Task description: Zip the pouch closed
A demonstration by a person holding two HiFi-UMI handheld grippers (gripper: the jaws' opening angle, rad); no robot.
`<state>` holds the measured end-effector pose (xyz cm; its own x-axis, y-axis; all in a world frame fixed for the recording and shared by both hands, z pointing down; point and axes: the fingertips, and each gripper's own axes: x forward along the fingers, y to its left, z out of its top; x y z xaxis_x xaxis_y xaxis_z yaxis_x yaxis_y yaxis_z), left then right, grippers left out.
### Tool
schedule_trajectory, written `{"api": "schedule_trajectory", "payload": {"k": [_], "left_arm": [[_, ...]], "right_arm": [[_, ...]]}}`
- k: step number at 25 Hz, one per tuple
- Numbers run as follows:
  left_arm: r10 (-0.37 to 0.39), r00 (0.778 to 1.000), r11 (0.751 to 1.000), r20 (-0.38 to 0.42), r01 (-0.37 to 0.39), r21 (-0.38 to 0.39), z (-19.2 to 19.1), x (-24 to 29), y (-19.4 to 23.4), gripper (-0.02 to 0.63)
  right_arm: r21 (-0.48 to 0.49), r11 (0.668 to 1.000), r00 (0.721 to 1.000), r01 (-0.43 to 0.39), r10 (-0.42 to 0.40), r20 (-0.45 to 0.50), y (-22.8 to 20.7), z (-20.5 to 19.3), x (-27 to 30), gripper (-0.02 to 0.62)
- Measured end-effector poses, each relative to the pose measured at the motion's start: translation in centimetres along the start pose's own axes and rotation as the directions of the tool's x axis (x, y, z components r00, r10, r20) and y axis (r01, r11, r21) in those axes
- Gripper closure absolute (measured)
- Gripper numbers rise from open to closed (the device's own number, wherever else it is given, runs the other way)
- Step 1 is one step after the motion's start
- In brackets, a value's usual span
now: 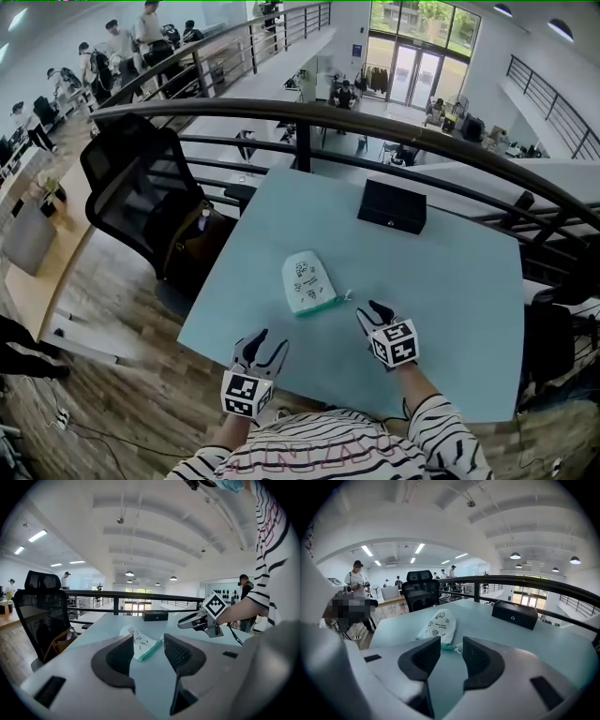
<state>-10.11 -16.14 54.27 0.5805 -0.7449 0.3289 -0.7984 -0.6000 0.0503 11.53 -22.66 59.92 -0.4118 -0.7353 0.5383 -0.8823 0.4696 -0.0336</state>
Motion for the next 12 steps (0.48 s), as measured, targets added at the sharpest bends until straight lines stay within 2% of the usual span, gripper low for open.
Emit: {"api": "schedule_trajectory", "payload": {"k": [9, 12], "left_arm": [[0.058, 0.997, 0.998, -0.054, -0.058, 0.008, -1.3, 1.1, 0.8, 0.410], [0.080, 0.994, 0.997, -0.075, -0.079, 0.009, -1.5, 1.2, 1.0, 0.408]], "right_arm": [[-0.151, 0.988, 0.994, -0.026, 0.010, -0.109, -2.4, -2.2, 5.8, 0.440], [-0.294, 0.956, 0.990, -0.020, -0.023, -0.140, -3.0, -2.1, 7.3, 0.442]]}}
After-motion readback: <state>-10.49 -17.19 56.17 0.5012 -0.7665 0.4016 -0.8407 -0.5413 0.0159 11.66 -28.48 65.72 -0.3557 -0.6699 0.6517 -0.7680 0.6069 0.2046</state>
